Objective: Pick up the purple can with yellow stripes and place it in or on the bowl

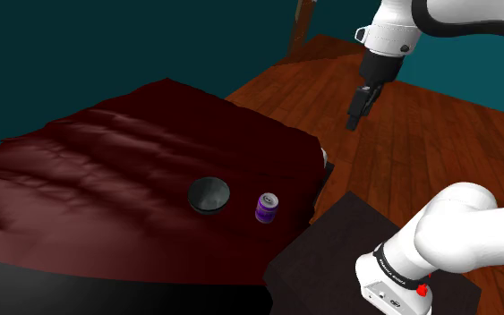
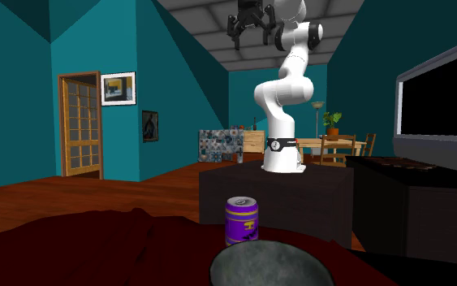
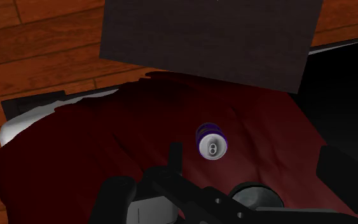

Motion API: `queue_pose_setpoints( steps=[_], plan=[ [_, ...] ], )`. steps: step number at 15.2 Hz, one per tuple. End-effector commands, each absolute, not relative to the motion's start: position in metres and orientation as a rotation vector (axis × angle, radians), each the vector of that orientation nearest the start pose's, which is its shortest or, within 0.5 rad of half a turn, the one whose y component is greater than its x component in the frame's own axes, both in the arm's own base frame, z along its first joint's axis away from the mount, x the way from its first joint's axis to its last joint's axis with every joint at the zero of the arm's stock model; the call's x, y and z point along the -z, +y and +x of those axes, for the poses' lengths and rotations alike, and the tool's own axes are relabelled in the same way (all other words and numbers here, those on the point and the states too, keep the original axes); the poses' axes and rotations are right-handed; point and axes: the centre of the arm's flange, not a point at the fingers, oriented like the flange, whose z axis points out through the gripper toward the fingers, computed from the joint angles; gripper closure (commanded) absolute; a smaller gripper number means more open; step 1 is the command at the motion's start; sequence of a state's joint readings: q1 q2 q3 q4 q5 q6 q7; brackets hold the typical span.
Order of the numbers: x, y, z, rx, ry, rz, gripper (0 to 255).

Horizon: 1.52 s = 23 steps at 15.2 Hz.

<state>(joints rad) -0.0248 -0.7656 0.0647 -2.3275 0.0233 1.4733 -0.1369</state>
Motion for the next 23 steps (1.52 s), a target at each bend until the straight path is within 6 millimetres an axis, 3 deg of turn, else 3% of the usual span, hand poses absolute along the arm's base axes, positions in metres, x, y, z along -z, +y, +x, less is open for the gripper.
queue_pose_setpoints(
  steps=[1,23],
  plan=[
    [-0.589,0.021,0.302,-0.143,-0.249,-3.145,0],
    [-0.318,0.055,0.389,-0.042,-0.255,-3.136,0]
  ],
)
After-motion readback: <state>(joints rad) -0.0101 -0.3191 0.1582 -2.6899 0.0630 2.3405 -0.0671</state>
